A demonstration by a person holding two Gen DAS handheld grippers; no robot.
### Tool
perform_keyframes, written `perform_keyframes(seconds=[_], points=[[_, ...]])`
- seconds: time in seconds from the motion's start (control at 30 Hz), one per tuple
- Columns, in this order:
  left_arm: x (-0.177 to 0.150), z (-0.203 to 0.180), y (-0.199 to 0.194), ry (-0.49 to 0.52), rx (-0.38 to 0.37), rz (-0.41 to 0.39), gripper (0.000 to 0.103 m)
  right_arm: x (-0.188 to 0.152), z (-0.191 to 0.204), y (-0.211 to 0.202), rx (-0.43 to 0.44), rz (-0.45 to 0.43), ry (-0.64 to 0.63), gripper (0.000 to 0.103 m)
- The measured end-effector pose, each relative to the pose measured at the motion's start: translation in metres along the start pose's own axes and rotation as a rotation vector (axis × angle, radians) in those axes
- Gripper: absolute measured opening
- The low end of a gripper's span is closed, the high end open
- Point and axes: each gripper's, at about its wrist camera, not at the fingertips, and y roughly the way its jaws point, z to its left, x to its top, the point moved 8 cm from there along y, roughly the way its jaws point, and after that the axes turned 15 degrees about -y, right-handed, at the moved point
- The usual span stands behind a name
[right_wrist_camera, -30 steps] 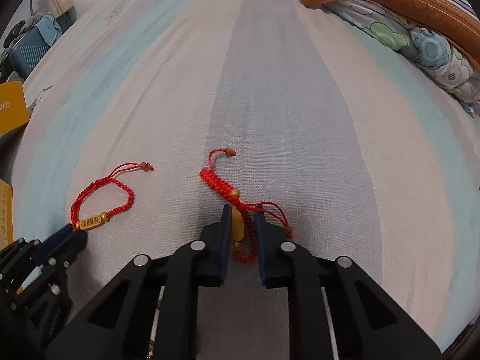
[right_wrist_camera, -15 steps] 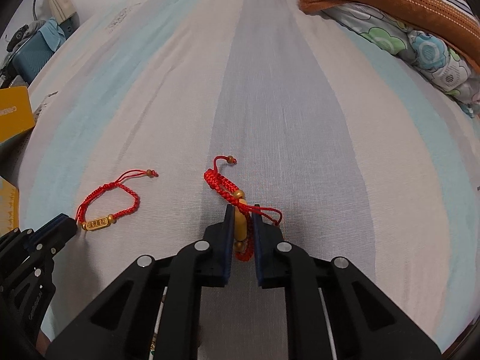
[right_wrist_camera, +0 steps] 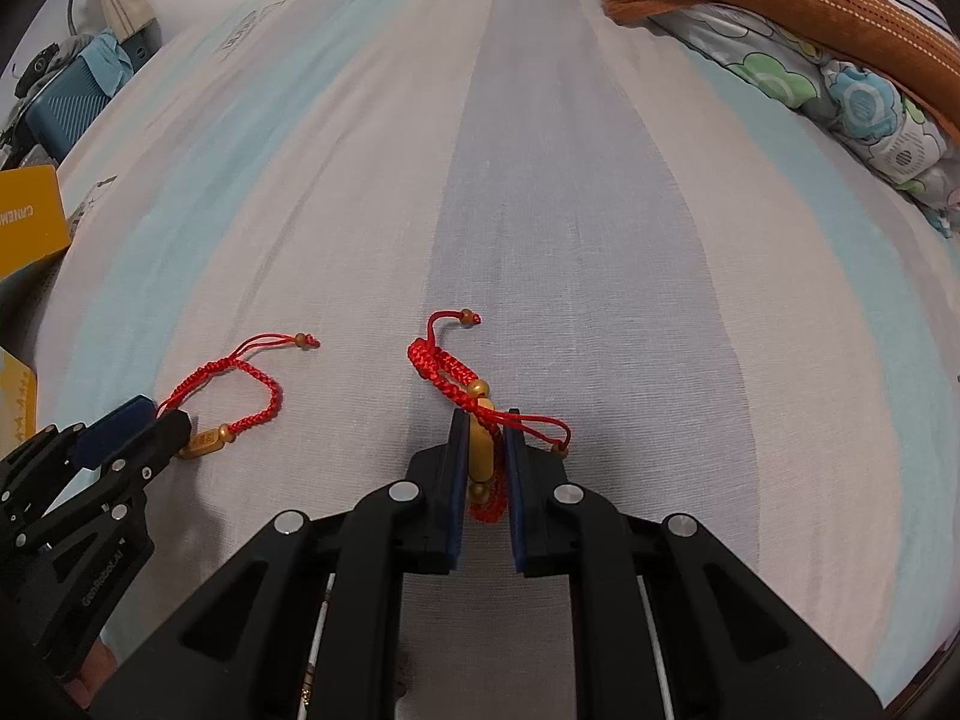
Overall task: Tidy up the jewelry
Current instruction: 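Grasp a red string bracelet with left tool while right tool grasps the other, then carry both red string bracelets over the white cardboard box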
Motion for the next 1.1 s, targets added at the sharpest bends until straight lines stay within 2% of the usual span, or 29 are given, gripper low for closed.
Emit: perform_keyframes(seconds=[0.03, 0.1, 0.3, 0.53, 1.1], points=[[0.000, 0.000, 0.001, 0.004, 0.003, 0.006, 0.012, 0.000, -0.001, 0.000, -0.001, 0.000, 0.000, 0.011], [-0.001, 0.001, 0.004, 0.010, 0.007, 0.013, 0.006, 0.000, -0.001, 0.000, 0.001, -0.002, 0.001, 0.011], [-0.001, 0.000, -0.002, 0.004, -0.030, 0.024, 0.005, 0.000, -0.001, -0.001, 0.001, -0.005, 0.000, 0.011], [0.000, -0.003, -0.023, 0.007, -0.056, -0.009, 0.005, 0.000, 0.000, -0.007, 0.010, -0.018, 0.001, 0.011], [0.006, 0.023, -0.074, -0.017, -0.008, -0.071, 0.005, 0.001, 0.018, -0.049, 0.035, -0.066, 0.006, 0.011]])
